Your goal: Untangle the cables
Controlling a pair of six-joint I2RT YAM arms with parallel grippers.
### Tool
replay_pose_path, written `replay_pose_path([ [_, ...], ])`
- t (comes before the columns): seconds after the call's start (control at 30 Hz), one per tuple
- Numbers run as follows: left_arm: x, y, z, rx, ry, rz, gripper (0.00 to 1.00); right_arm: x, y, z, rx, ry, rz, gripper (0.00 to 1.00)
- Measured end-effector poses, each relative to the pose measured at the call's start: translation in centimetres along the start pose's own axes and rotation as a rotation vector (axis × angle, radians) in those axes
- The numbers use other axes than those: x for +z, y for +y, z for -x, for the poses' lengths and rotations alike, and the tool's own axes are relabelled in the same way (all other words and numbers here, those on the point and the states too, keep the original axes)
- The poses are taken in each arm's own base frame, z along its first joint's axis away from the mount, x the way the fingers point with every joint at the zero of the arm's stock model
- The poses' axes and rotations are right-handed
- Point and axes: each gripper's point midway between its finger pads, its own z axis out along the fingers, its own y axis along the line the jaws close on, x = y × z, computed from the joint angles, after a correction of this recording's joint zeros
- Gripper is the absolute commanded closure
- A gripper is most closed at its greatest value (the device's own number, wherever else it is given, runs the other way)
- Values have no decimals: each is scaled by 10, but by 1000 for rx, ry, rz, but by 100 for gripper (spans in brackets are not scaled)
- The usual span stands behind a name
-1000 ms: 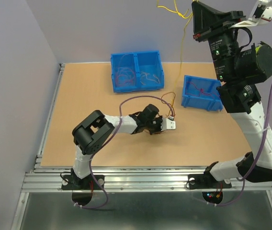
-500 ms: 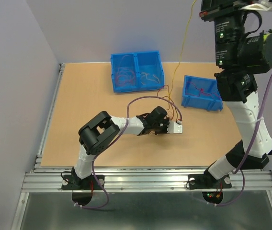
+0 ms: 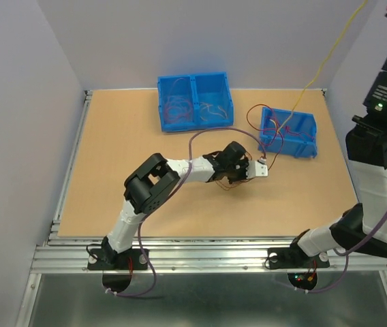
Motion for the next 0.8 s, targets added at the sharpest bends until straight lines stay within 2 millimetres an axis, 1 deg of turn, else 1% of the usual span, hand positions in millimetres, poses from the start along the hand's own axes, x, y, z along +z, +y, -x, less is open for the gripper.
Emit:
replay_pose_path([
  [0.1,-6,13,-9,-116,-12,-20,97,-2,-5,43,-11,-70,-34,99],
  [0.13,-10,20,-16,-176,-18,-32,97,-3,-9,56,-19,-91,-51,99],
  [0.17,-16,29,-25,-237,-22,-36,97,-6,-13,74,-30,-118,-74,99],
  [0.2,-21,36,-32,-281,-23,-36,98,-7,-16,86,-34,-135,-90,99],
  [0.27,-41,66,-60,-405,-22,8,100,-13,-22,115,-47,-175,-123,100],
  [0.33,-64,80,-84,-501,0,51,100,-20,-29,139,-62,-204,-151,100],
  [0.37,-82,87,-100,-560,9,80,100,-25,-31,158,-65,-231,-160,100],
  [0.4,-93,85,-108,-600,17,88,100,-30,-34,177,-66,-256,-171,99],
  [0.47,-149,98,-125,-696,11,174,100,-38,-38,207,-74,-299,-186,99],
  [0.5,-178,107,-128,-715,-11,238,100,-40,-39,214,-79,-310,-191,99],
  [0.53,-202,115,-128,-725,-31,290,100,-44,-41,228,-81,-332,-199,99],
  [0.57,-239,128,-131,-724,-78,383,100,-48,-43,240,-84,-352,-207,99],
  [0.6,-263,134,-134,-726,-99,442,100,-51,-45,251,-88,-369,-214,99],
  [0.63,-294,139,-142,-730,-117,522,100,-52,-45,256,-94,-376,-217,99],
  [0.67,-318,143,-151,-740,-124,587,100,-54,-47,259,-105,-378,-222,99],
  [0.7,-333,147,-160,-747,-125,630,100,-54,-47,259,-112,-376,-224,100],
  [0.73,-346,148,-171,-757,-117,665,100,-54,-48,254,-121,-365,-225,99],
  [0.77,-349,148,-179,-764,-110,669,100,-53,-49,249,-128,-353,-225,99],
  [0.8,-343,144,-185,-779,-103,638,100,-53,-50,237,-142,-329,-225,99],
])
